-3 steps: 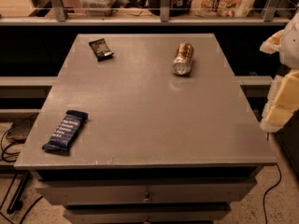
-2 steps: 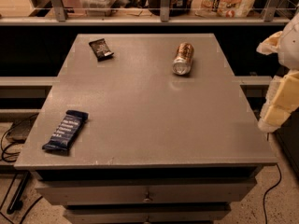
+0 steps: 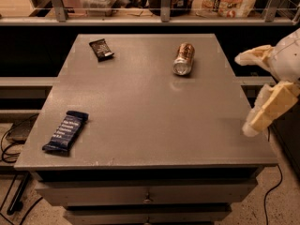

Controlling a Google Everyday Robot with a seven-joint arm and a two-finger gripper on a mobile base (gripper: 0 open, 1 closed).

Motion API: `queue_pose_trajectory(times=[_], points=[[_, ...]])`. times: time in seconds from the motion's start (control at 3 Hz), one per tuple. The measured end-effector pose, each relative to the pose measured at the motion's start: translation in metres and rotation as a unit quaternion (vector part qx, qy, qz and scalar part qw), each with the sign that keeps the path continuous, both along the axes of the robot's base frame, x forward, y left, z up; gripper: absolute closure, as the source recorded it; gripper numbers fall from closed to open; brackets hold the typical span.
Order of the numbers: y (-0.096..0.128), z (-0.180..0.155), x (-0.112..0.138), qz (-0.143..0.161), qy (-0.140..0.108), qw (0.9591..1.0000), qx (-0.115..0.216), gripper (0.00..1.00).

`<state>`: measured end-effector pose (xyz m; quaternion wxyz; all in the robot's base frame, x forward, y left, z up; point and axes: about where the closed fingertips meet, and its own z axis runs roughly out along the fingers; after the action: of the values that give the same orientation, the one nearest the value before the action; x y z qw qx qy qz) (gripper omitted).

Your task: Pick rxbar blueberry

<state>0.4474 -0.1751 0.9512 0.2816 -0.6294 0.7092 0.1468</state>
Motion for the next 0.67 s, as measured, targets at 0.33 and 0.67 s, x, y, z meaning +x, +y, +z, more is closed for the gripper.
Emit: queue_pose_trajectory(times=[0.33,0.67], points=[[0.044,0.011,-0.008,0.048,-0.011,0.9971,0.059,0.0],[0.1,0.032,-0.023,0.104,-0.031,0.9881,0.109,0.0]])
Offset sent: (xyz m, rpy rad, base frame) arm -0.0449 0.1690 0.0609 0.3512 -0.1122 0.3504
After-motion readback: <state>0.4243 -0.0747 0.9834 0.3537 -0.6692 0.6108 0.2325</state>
